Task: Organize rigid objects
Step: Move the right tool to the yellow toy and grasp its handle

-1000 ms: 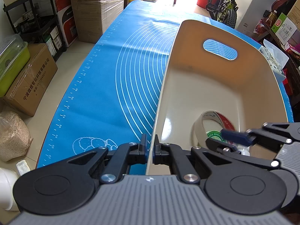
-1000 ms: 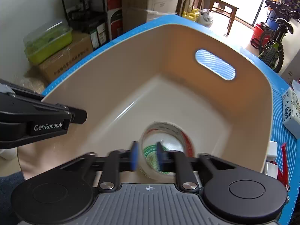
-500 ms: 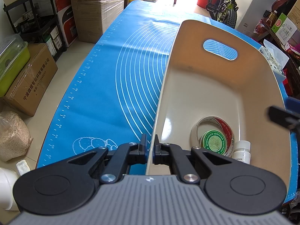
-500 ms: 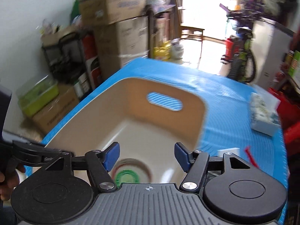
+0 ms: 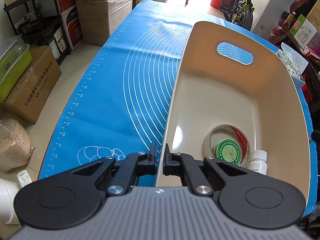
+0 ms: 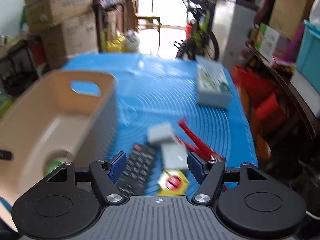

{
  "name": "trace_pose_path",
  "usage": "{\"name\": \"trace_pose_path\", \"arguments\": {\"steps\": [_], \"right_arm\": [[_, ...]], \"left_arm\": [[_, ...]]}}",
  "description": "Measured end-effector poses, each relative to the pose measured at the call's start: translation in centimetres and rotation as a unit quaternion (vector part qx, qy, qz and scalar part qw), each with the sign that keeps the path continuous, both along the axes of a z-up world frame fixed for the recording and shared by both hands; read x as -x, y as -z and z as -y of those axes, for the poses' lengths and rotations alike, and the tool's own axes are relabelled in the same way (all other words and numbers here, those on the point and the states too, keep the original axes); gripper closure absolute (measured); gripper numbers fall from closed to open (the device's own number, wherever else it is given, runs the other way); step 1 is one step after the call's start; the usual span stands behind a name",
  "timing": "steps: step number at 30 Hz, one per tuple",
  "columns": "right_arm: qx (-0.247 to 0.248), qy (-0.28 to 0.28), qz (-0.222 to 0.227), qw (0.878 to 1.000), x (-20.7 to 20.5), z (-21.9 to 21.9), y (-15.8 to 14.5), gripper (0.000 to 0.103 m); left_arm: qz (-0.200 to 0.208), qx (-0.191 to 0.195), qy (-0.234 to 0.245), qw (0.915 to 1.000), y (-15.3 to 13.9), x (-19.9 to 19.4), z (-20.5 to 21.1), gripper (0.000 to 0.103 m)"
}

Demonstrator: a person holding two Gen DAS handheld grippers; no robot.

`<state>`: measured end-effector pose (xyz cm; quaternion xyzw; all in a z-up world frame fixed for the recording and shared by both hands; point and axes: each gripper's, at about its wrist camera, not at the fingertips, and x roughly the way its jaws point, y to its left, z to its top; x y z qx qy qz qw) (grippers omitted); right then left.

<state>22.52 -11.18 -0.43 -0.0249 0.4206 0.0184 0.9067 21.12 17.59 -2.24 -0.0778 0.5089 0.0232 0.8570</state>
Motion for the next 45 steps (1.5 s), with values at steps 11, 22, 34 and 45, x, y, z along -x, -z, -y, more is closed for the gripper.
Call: {"name": "trace_pose_path", "arguments": {"steps": [11, 22, 34, 45], "right_arm": [[0.000, 0.041, -0.079, 0.996, -0.6, 1.9, 6.4, 0.030], [0.003, 0.076, -0.099, 0.992, -1.4, 1.6, 8.6, 0.030], [-0.026, 0.077, -0.086, 0.993, -0.7, 1.5, 8.1, 0.059], [-0.037, 0.076, -0.051, 0.995, 0.8, 2.1, 6.0, 0.068]], "left_arm": [[0.000, 0.000, 0.000, 1.0000, 0.0, 0.0, 0.0, 0.097], [0.000, 0.000, 0.000, 1.0000, 0.0, 0.0, 0.0, 0.096], [0.000, 0.000, 0.000, 1.0000, 0.0, 0.0, 0.0, 0.096], [0.000, 0.000, 0.000, 1.0000, 0.0, 0.0, 0.0, 0.097]]}}
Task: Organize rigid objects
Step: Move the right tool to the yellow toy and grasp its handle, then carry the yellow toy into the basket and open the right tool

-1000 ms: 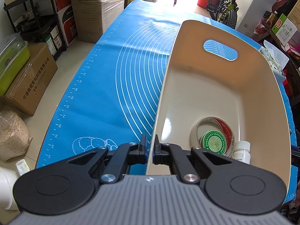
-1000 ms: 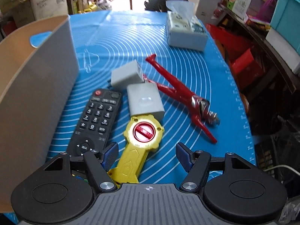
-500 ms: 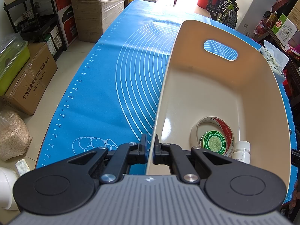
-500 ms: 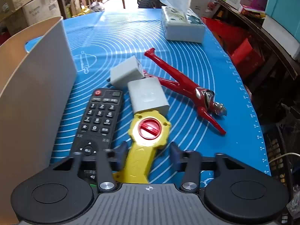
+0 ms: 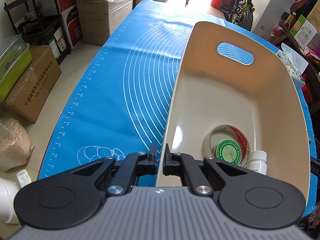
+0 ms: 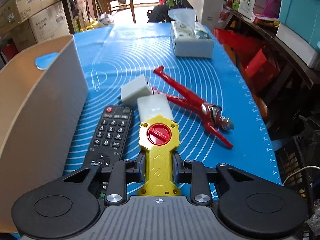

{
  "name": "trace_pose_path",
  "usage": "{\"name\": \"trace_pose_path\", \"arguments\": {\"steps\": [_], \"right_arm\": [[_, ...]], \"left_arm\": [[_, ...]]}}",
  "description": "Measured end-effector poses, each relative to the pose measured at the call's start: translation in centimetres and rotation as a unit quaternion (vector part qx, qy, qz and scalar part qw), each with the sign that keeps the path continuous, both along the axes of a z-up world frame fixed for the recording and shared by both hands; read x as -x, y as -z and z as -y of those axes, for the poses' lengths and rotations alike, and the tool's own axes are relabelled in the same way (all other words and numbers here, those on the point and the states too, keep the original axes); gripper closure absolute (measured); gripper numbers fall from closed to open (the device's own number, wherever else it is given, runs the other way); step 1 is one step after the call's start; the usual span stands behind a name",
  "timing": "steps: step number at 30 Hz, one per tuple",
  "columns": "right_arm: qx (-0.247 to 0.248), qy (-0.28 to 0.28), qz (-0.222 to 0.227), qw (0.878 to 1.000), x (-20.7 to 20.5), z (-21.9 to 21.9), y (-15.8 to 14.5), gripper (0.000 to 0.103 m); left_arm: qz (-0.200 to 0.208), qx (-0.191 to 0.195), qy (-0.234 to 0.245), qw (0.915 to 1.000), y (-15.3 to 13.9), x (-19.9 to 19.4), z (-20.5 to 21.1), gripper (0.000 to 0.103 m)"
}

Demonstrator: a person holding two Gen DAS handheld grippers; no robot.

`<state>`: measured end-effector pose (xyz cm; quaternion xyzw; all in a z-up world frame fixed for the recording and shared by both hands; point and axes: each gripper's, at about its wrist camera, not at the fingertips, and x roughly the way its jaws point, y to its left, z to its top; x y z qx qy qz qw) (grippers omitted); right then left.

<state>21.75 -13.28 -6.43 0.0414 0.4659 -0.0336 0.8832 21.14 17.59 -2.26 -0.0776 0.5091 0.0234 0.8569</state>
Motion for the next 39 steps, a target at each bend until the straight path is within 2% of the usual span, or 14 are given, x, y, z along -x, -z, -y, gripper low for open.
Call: {"name": "trace_pose_path", "arguments": {"steps": [7, 13, 18, 24, 29, 33, 39], "right_arm": [[-0.014, -0.003, 0.030, 0.999, 0.5, 0.0, -2.6, 0.068], [-0.025, -0.021, 0.076, 0.997, 0.5, -1.3, -6.1, 0.068], [-0.034, -0.052, 0.115, 0.991, 0.1, -3.7, -9.0, 0.068], [-0.031, -0.105, 0.135, 0.985, -1.5, -7.7, -11.0, 0.068], [-0.027, -0.140, 0.131, 0.981, -3.1, -11.4, -11.1, 0.068], [-0.050, -0.146, 0.105, 0.982, -4.0, -13.4, -10.0, 0.068], [-0.036, -0.177, 0.058, 0.982, -4.1, -16.4, -7.4, 0.068]], "left_arm": [[0.000, 0.000, 0.000, 1.0000, 0.0, 0.0, 0.0, 0.097], [0.000, 0.000, 0.000, 1.0000, 0.0, 0.0, 0.0, 0.097], [0.000, 0.000, 0.000, 1.0000, 0.0, 0.0, 0.0, 0.097], [0.000, 0.000, 0.000, 1.0000, 0.0, 0.0, 0.0, 0.097], [0.000, -0.001, 0.000, 1.0000, 0.0, 0.0, 0.0, 0.097], [0.000, -0.001, 0.001, 1.0000, 0.1, 0.0, 0.0, 0.097], [0.000, -0.002, 0.001, 1.0000, 0.1, 0.0, 0.0, 0.097]]}}
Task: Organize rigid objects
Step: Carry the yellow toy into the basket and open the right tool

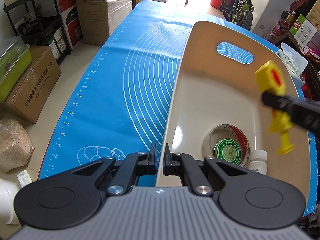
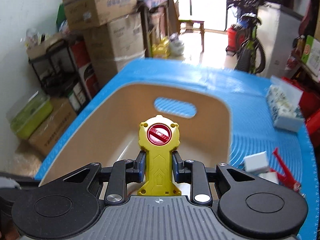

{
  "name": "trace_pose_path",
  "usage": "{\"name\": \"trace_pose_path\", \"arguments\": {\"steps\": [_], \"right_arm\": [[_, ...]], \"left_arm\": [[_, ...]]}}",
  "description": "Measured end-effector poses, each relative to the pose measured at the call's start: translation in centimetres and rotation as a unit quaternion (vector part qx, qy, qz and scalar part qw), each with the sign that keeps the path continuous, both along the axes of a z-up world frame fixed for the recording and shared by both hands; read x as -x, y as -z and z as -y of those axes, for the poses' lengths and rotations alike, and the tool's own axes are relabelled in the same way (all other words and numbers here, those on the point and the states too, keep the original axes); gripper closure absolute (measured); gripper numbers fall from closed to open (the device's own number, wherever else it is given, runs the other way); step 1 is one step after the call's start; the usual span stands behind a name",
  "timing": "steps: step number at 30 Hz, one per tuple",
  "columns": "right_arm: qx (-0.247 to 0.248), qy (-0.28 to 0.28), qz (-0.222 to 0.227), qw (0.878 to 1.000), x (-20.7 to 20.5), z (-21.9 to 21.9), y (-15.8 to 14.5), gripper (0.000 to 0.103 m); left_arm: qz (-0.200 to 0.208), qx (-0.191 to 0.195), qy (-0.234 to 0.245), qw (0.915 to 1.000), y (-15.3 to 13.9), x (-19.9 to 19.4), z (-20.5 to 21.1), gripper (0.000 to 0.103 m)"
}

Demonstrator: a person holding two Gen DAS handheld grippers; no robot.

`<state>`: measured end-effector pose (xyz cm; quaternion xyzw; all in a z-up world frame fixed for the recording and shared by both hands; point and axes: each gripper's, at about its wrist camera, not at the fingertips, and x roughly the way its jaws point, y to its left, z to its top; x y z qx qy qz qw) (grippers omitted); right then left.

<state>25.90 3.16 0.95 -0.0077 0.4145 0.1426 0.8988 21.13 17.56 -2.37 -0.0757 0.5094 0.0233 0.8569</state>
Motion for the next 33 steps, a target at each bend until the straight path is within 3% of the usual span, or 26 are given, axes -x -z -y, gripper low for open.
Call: {"name": "trace_pose_path", "arguments": {"steps": [9, 15, 17, 19, 21, 33], "right_arm": [[0.051, -0.035, -0.081, 0.995, -0.3, -3.0, 4.3, 0.068], [0.078, -0.059, -0.123, 0.988, -0.7, -4.0, 5.2, 0.068], [0.083, -0.059, -0.118, 0.988, -0.5, -4.2, 5.2, 0.065], [0.077, -0.059, -0.111, 0.989, -0.3, -4.2, 4.9, 0.049], [0.069, -0.055, -0.103, 0.991, 0.0, -3.9, 4.6, 0.041], [0.005, -0.017, -0.028, 0.999, 1.3, 1.7, -2.4, 0.030]], "left_arm": [[0.000, 0.000, 0.001, 1.0000, 0.0, 0.0, 0.0, 0.097], [0.000, 0.000, 0.001, 1.0000, 0.0, 0.0, 0.0, 0.097], [0.000, 0.000, 0.001, 1.0000, 0.0, 0.0, 0.0, 0.097], [0.000, 0.000, 0.001, 1.0000, 0.0, 0.0, 0.0, 0.097], [0.000, 0.000, 0.001, 1.0000, 0.0, 0.0, 0.0, 0.097], [0.000, 0.000, 0.001, 1.0000, 0.1, 0.0, 0.0, 0.097]]}}
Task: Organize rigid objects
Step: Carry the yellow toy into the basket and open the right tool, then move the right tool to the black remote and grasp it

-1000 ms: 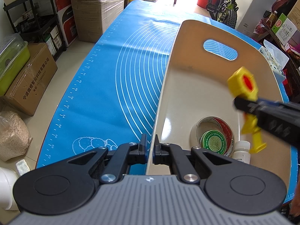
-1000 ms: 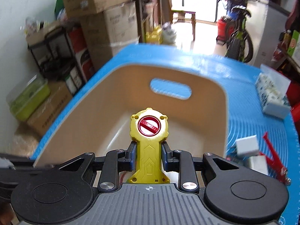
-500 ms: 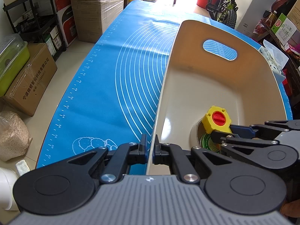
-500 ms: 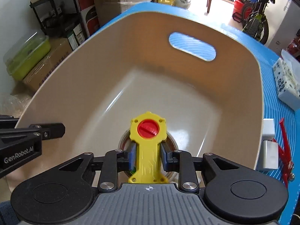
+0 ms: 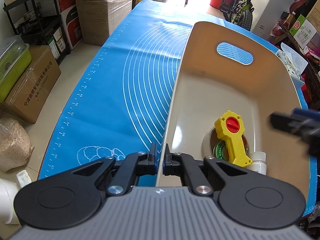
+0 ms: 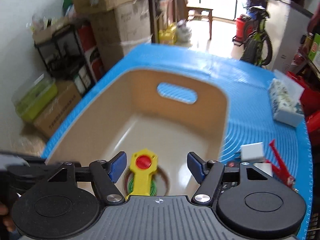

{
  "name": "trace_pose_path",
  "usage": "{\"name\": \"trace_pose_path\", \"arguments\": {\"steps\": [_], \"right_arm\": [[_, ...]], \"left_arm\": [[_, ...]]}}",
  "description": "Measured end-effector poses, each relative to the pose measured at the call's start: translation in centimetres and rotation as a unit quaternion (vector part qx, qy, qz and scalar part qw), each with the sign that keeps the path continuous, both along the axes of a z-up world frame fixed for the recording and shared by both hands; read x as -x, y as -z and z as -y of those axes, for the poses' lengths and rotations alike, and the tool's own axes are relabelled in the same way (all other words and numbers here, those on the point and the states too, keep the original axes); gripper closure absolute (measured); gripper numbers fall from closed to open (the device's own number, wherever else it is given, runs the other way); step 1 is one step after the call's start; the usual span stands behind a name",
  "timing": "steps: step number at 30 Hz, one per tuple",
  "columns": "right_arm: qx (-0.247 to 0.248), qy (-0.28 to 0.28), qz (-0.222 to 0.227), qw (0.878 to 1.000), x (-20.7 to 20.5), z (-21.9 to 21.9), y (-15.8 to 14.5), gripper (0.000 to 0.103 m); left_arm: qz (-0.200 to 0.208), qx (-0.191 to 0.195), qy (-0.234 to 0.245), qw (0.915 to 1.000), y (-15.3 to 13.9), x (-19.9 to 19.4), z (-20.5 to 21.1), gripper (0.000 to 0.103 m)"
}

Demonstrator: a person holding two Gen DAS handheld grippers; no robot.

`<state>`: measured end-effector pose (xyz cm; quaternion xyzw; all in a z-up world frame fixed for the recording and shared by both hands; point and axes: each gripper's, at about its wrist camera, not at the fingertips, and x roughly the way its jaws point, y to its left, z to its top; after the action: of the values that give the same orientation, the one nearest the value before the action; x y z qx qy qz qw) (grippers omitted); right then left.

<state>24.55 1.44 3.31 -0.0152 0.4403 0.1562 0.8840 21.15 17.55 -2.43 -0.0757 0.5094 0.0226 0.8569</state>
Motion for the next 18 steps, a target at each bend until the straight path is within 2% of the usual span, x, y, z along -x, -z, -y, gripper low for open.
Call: {"name": "trace_pose_path", "arguments": {"steps": [4, 8, 13, 18], "right_arm": [[-0.005, 0.027, 0.032, 0.999, 0.4, 2.7, -2.2, 0.027], [0.005, 0.057, 0.050, 0.997, 0.5, 5.4, -2.8, 0.027], [0.022, 0.097, 0.049, 0.994, 0.5, 8.6, -1.3, 0.027], [0.041, 0.117, 0.032, 0.992, 0.5, 10.6, 1.6, 0.027]], "left_arm": [[0.000, 0.000, -0.001, 1.0000, 0.0, 0.0, 0.0, 0.097], [0.000, 0.001, 0.000, 1.0000, 0.0, 0.0, 0.0, 0.097], [0.000, 0.001, -0.001, 1.0000, 0.0, 0.0, 0.0, 0.097], [0.000, 0.000, 0.000, 1.0000, 0.0, 0.0, 0.0, 0.097]]}}
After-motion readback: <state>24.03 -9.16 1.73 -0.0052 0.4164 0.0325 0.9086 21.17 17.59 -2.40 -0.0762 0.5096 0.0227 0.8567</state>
